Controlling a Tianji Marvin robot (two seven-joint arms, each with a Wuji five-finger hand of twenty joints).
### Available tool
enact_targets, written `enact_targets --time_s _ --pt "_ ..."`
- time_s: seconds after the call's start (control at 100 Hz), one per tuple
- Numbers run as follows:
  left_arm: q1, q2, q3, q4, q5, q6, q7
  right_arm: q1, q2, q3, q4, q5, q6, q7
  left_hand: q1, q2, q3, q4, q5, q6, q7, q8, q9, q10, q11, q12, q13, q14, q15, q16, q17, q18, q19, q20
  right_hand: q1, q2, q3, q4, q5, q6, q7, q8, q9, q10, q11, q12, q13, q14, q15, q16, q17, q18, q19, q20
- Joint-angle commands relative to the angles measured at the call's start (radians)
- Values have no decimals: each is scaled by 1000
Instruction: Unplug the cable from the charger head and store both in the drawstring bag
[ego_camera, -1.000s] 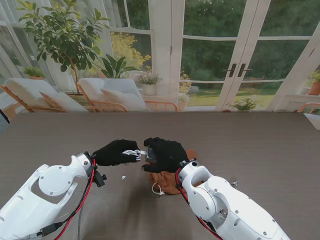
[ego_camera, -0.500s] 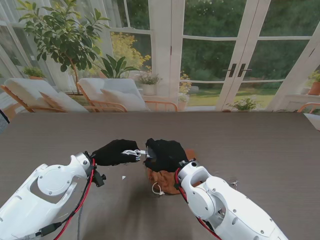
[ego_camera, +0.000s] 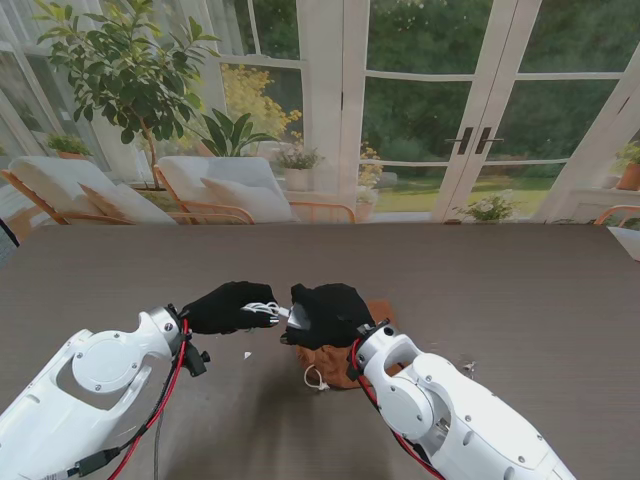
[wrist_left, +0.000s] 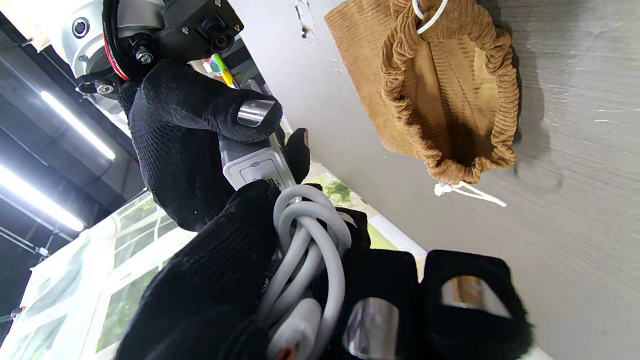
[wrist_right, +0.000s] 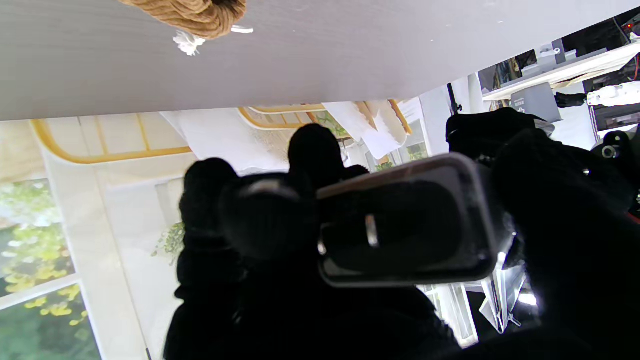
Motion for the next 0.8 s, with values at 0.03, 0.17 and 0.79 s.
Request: enact_targets --time_s 0.03,0.17,0.79 --pt "5 0 -8 -14 1 7 -19 0 -3 -2 11 1 -22 11 177 135 219 70 101 -139 309 43 121 -31 105 15 35 -61 126 3 61 6 280 -15 170 67 248 71 102 -251 179 67 207 -127 123 59 8 -153 130 59 417 -51 97 68" --pt "14 2 -20 -26 6 19 -27 4 -1 4 23 11 -63 17 177 135 217 70 100 -139 308 41 121 -31 105 15 35 -60 125 1 60 7 278 -17 150 37 301 56 122 -271 182 98 230 -135 169 118 8 -197 232 125 443 -108 182 145" --pt "59 15 -78 -65 18 32 -74 7 -6 15 58 53 -108 16 174 143 205 80 115 -142 330 56 147 -51 141 36 34 -100 137 11 64 -18 293 -8 127 -33 408 28 164 -322 179 172 233 -132 286 146 11 -273 369 233 479 -192 313 232"
